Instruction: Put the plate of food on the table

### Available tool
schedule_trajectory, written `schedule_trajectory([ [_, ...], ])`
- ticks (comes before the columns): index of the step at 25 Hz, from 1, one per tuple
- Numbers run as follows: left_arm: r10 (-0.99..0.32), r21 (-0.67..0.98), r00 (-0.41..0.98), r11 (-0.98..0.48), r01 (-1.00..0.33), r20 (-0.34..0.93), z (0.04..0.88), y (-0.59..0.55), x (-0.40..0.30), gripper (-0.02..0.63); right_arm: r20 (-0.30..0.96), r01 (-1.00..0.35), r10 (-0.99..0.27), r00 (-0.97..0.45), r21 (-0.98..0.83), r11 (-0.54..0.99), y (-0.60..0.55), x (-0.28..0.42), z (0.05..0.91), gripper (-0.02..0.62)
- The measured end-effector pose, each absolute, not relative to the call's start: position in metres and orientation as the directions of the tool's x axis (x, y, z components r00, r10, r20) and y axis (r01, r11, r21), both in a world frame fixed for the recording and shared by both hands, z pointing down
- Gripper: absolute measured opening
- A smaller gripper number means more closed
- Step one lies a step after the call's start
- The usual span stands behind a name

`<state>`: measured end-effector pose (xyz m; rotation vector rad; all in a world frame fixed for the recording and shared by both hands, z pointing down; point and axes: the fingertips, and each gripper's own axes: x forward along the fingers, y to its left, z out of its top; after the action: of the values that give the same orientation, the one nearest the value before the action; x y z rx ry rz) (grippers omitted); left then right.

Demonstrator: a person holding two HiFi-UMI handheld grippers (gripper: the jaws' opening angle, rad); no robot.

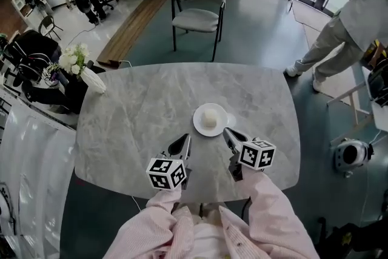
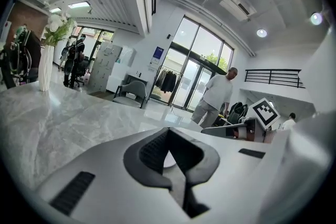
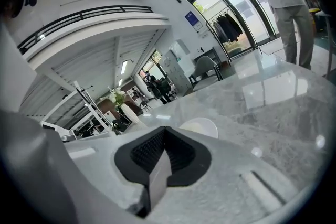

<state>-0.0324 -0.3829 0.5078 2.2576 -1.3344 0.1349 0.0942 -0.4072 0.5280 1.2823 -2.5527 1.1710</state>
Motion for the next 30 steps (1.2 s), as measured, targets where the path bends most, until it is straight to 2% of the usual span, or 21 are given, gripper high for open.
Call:
schedule_trajectory([
  [9, -0.815, 0.289, 0.521, -0.451, -0.845, 0.252, 0.46, -0.375, -0.041, -0.008, 0.219, -0.671, -0.706, -0.674, -0.582, 0.46, -0.392, 0.096, 0.476, 0.005],
  [18, -0.863, 0.215, 0.482, -0.447, -0.868, 0.151, 0.417, -0.372, -0.061, -0.008, 0.087, -0.661, -0.734, -0.674, -0.515, 0.546, -0.389, 0.099, 0.429, 0.005],
  [30, -0.907, 0.139, 0.417, -0.406, -0.903, 0.063, 0.379, -0.365, -0.086, -0.008, 0.001, -0.704, -0.771, -0.637, -0.409, 0.581, -0.382, 0.106, 0.396, 0.005],
])
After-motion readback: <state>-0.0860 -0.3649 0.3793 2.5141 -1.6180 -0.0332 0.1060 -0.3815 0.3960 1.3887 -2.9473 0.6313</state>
